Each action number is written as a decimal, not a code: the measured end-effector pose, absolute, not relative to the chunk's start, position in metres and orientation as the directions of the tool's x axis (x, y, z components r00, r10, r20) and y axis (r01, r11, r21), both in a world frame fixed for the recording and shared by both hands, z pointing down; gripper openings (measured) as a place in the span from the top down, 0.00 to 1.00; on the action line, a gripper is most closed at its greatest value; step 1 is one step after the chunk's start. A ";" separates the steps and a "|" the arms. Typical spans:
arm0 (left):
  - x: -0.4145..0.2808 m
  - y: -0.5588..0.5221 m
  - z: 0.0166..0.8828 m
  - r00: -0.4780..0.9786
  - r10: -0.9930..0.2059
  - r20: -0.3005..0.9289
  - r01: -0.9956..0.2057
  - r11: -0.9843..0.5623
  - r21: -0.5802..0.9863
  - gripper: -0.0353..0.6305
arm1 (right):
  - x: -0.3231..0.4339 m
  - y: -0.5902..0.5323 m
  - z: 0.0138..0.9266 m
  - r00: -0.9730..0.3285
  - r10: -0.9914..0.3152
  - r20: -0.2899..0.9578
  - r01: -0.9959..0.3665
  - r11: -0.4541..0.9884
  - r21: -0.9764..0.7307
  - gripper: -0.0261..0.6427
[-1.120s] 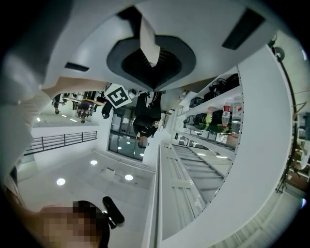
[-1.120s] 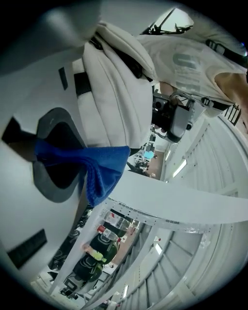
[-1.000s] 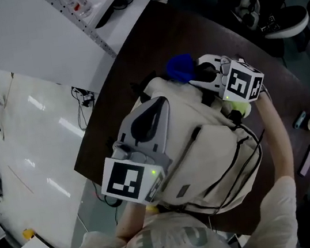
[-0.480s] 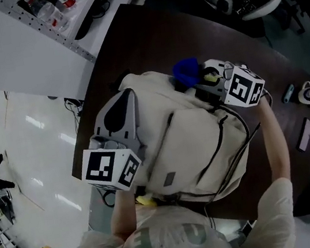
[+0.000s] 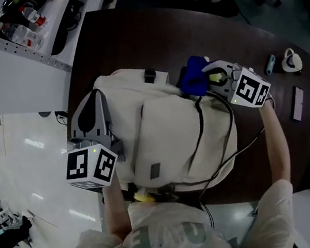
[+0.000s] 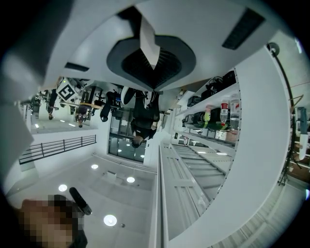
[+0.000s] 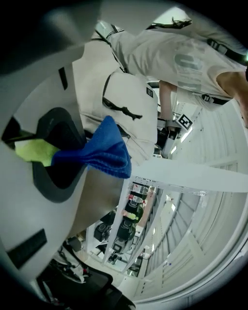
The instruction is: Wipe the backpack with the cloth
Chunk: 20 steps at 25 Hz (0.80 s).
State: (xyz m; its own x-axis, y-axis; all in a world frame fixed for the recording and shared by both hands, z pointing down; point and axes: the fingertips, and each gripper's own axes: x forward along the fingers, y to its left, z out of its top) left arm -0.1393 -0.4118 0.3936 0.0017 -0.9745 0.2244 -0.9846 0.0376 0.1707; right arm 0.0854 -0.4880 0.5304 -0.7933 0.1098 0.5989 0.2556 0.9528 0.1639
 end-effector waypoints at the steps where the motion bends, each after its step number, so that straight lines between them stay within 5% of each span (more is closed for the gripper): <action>1: -0.139 -0.412 0.394 0.004 -0.975 0.224 -0.985 0.035 0.169 0.94 | 0.095 -0.489 0.531 -0.795 0.087 0.601 0.229 0.960 0.163 0.89; 9: -0.141 -0.407 0.395 0.012 -0.979 0.204 -0.981 0.028 0.190 0.94 | 0.151 -0.481 0.534 -0.802 -0.055 0.595 0.037 0.989 0.142 0.89; 15: -0.139 -0.405 0.396 0.013 -0.980 0.198 -0.984 0.023 0.176 0.94 | 0.158 -0.486 0.470 -0.874 -0.295 0.386 -0.246 0.954 0.174 0.89; 20: -0.111 -0.393 0.367 0.091 -0.992 0.088 -0.981 -0.074 0.178 0.94 | 0.188 -0.476 0.425 -0.798 -0.528 0.290 -0.497 0.849 0.179 0.89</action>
State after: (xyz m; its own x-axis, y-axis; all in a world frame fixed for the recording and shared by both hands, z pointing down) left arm -0.1114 -0.3931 0.3667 0.0909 -0.9919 0.0883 -0.9812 -0.0741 0.1780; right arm 0.1878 -0.4762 0.4254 -0.7980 -0.5283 0.2902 -0.4968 0.8491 0.1795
